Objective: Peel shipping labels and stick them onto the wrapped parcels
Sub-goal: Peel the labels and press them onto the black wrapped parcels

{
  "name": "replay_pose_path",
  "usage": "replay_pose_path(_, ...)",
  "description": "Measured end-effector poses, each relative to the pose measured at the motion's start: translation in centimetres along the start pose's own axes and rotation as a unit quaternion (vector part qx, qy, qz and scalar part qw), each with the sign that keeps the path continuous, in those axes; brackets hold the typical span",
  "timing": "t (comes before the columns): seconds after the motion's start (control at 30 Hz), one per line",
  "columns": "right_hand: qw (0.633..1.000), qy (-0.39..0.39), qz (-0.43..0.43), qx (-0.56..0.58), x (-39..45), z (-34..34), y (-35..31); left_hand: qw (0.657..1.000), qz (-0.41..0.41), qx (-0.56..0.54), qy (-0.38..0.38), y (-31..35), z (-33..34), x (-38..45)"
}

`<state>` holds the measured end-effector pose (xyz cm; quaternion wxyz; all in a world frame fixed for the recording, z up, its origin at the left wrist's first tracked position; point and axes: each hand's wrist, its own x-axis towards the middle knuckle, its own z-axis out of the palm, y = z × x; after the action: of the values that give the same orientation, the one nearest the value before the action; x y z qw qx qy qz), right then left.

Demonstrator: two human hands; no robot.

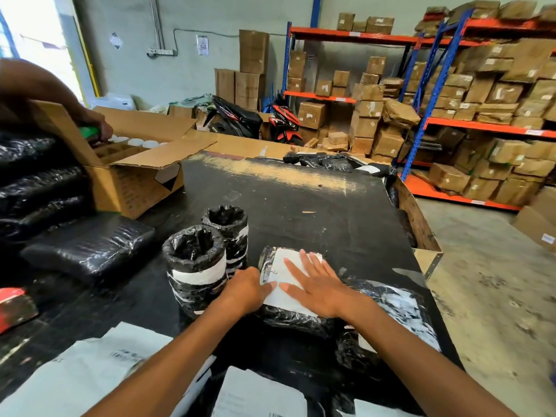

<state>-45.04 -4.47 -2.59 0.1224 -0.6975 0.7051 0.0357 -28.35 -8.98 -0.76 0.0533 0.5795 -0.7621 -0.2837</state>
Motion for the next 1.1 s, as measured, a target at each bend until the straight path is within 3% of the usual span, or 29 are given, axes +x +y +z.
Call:
replay_pose_path(0.13, 0.999, -0.015, -0.025, -0.019, -3.9, 0.1, 0.6, 0.998, -0.031, -0.061, 0.007, 0.3, 0.3, -0.7)
replay_pose_path(0.2, 1.0, -0.016, -0.01, -0.005, -4.7, 0.2, 0.7, 0.984, -0.06, -0.167, -0.01, 0.1, 0.6, -1.0)
replay_pose_path(0.27, 0.998, -0.017, 0.007, 0.06, -4.9, 0.1, 0.9, 0.951, -0.084, -0.297, -0.02, 0.3, 0.7, -1.3)
replay_pose_path(0.33, 0.988, -0.007, 0.012, 0.151, -4.7, 0.0, 1.3, 0.931, -0.107, -0.348, -0.021, 0.8, 0.6, -1.5)
replay_pose_path(0.53, 0.952, 0.051, -0.006, 0.301, -5.0, 0.0, 2.3, 0.91, -0.111, -0.398, -0.029, 1.4, 0.9, -1.6)
replay_pose_path(0.63, 0.93, 0.073, -0.008, 0.359, -5.9, -0.6, 1.8, 0.907, -0.114, -0.406, 0.018, 1.5, 1.1, -2.4)
replay_pose_path(0.8, 0.884, 0.154, 0.027, 0.44, -8.4, -1.5, 0.8, 0.874, -0.089, -0.477, 0.031, 0.7, 0.8, -3.6)
replay_pose_path(0.9, 0.852, 0.147, 0.061, 0.499, -11.0, -2.4, -0.5, 0.865, -0.058, -0.498, 0.027, 0.0, -0.4, -6.3)
replay_pose_path(0.97, 0.828, 0.141, 0.072, 0.538, -12.9, -2.9, -1.4, 0.867, -0.019, -0.497, 0.006, -0.2, -1.4, -8.6)
replay_pose_path(1.1, 0.825, 0.17, 0.098, 0.531, -16.6, -1.9, -4.4, 0.9, 0.045, -0.433, -0.023, -2.4, -3.0, -12.9)
